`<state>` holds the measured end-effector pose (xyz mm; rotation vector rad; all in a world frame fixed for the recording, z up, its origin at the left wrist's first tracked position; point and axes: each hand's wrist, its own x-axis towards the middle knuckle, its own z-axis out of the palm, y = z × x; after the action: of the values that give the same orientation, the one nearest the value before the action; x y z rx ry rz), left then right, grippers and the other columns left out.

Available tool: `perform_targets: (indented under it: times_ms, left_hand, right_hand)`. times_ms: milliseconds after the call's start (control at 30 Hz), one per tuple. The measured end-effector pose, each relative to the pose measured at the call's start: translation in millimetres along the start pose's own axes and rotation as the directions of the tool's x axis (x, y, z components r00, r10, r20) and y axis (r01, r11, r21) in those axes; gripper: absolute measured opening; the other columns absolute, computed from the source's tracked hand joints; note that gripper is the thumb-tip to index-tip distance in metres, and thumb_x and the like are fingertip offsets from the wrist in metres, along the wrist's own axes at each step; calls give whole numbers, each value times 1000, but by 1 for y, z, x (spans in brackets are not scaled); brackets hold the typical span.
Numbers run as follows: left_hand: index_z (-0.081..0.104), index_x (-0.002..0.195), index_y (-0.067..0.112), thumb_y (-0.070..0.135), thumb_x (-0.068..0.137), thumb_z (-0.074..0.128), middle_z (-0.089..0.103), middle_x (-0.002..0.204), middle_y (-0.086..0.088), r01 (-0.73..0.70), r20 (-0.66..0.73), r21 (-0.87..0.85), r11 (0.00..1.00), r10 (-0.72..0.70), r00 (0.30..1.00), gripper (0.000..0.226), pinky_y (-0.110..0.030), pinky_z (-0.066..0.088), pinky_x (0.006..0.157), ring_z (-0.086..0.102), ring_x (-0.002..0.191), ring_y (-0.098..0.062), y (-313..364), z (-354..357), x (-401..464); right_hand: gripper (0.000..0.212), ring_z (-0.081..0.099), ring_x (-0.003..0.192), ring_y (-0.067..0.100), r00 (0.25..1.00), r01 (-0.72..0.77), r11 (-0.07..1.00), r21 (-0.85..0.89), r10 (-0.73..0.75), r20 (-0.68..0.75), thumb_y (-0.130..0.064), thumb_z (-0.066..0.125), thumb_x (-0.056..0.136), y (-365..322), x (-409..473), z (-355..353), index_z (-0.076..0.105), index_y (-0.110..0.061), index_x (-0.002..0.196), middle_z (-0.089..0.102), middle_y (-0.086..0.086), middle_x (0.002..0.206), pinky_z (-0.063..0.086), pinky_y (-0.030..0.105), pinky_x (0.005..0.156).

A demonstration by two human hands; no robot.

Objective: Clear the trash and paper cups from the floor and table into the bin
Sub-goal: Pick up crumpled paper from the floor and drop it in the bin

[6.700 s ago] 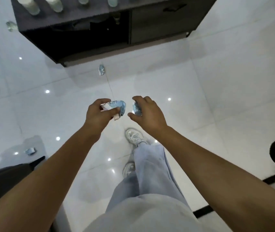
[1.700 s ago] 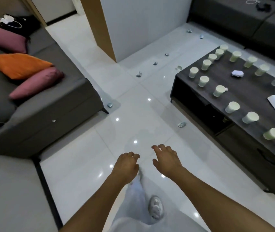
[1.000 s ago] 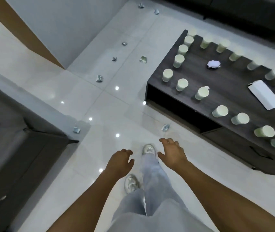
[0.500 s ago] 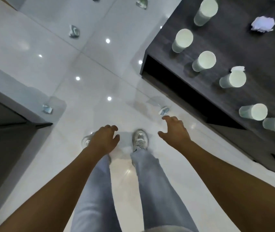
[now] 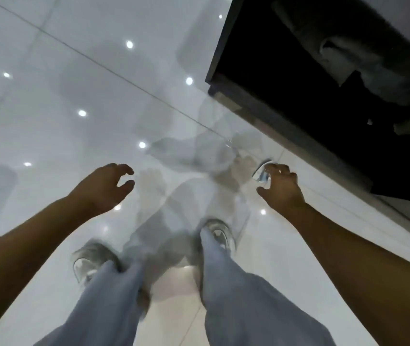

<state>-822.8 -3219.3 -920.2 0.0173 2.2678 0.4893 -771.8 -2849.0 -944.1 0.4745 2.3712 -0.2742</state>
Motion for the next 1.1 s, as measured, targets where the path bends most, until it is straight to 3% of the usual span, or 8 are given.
perform_targets:
  times_ms: [233,533,633,700,800,900,1000,1100]
  left_hand:
    - [59,122,16,28,92,57,60,121,-8,-137,-87,46,990,140,986,33,-34,41,89,56,111,-27,-43,20,116]
    - [58,123,15,28,93,54,58,125,-6,-239,-166,-26,971,231,959,33,-32,39,94,53,114,-24,-44,19,168]
    - [60,121,17,29,93,55,59,123,-4,-208,-167,-117,971,187,968,30,-27,38,91,54,113,-21,-52,19,163]
    - [62,116,19,29,93,56,61,119,0,-179,-143,-248,952,147,979,26,-25,40,88,56,110,-17,-55,18,156]
    - [64,109,24,31,89,62,63,112,5,-118,-96,-544,831,78,992,21,-22,44,80,59,103,-12,-57,14,145]
    - [61,117,26,33,86,66,64,110,6,-92,-81,-729,678,48,996,32,-21,47,84,59,100,-8,-65,6,132]
    - [53,126,26,28,85,68,65,112,5,-64,-58,-883,464,29,998,44,-30,49,95,62,106,-12,-84,-3,117]
    - [54,122,22,14,84,66,70,94,6,-91,-91,-960,264,14,996,41,-30,56,83,68,93,-13,-114,-10,96]
  right_hand:
    - [67,30,127,38,988,-124,991,-49,120,-93,-19,74,79,33,83,65,38,-19,135,23,10,147,48,46,91]
    - [68,44,115,39,982,-153,986,68,160,-101,-5,75,73,29,106,98,47,-15,134,25,13,143,47,40,95]
    - [69,42,119,37,988,-111,990,90,119,-99,-7,76,72,3,101,88,46,-17,133,24,13,144,44,37,97]
    - [70,40,124,34,991,15,995,100,-1,-136,-8,77,73,-32,99,77,44,-18,135,21,11,148,42,37,101]
    - [80,38,128,26,940,316,947,55,-305,-151,-15,78,74,-112,94,60,35,-23,141,21,0,148,41,36,106]
    - [91,37,130,20,807,585,811,-12,-584,-94,-18,77,76,-201,86,50,21,-26,147,22,-6,148,40,33,107]
    - [97,35,131,20,669,742,670,-32,-743,-29,-14,74,77,-280,73,49,11,-27,150,22,-4,148,44,34,100]
    - [98,41,122,20,516,856,513,-65,-855,50,-10,69,77,-339,57,59,6,-26,151,25,-4,145,48,30,83]
